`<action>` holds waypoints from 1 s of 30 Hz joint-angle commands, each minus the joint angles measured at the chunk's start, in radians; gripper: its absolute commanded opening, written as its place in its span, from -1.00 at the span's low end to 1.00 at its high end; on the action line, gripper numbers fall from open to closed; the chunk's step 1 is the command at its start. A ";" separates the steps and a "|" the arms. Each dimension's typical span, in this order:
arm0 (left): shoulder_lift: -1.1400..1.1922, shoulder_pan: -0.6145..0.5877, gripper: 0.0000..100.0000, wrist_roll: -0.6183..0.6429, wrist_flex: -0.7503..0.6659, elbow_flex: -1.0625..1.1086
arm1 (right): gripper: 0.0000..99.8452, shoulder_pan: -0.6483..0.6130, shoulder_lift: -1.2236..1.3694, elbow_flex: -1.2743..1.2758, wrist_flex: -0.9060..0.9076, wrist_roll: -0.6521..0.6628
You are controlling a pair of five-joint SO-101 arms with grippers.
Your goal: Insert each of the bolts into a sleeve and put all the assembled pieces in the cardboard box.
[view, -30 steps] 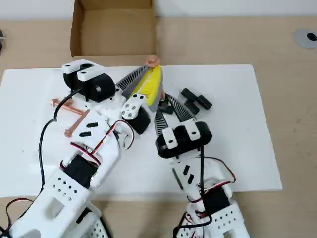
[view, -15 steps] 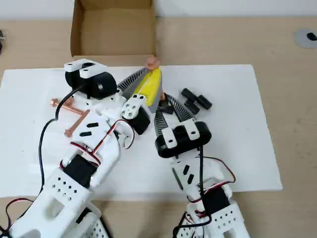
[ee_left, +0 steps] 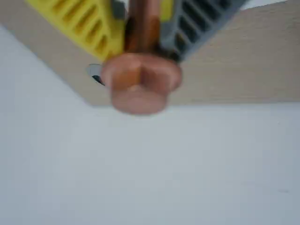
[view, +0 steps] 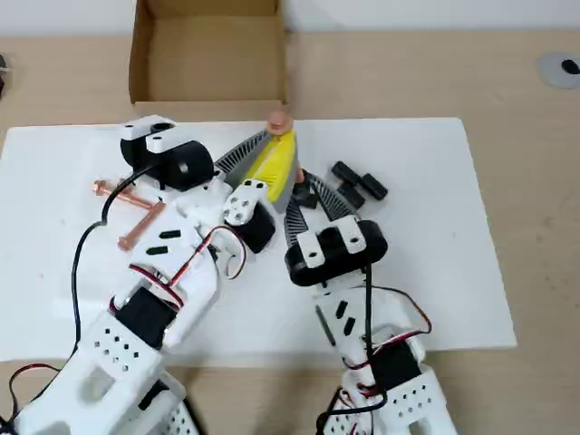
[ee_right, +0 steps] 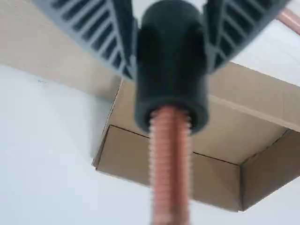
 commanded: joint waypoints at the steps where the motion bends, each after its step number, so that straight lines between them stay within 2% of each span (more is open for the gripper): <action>1: 0.005 0.081 -0.98 0.009 0.121 -0.037 | -0.98 -0.008 -0.116 -0.002 -0.035 0.006; 13: 0.005 0.123 -0.98 0.008 0.405 -0.150 | -0.98 -0.008 -0.116 -0.002 -0.035 0.006; 30: 0.013 0.130 -0.98 0.038 0.405 -0.152 | -0.98 -0.008 -0.116 -0.002 -0.035 0.006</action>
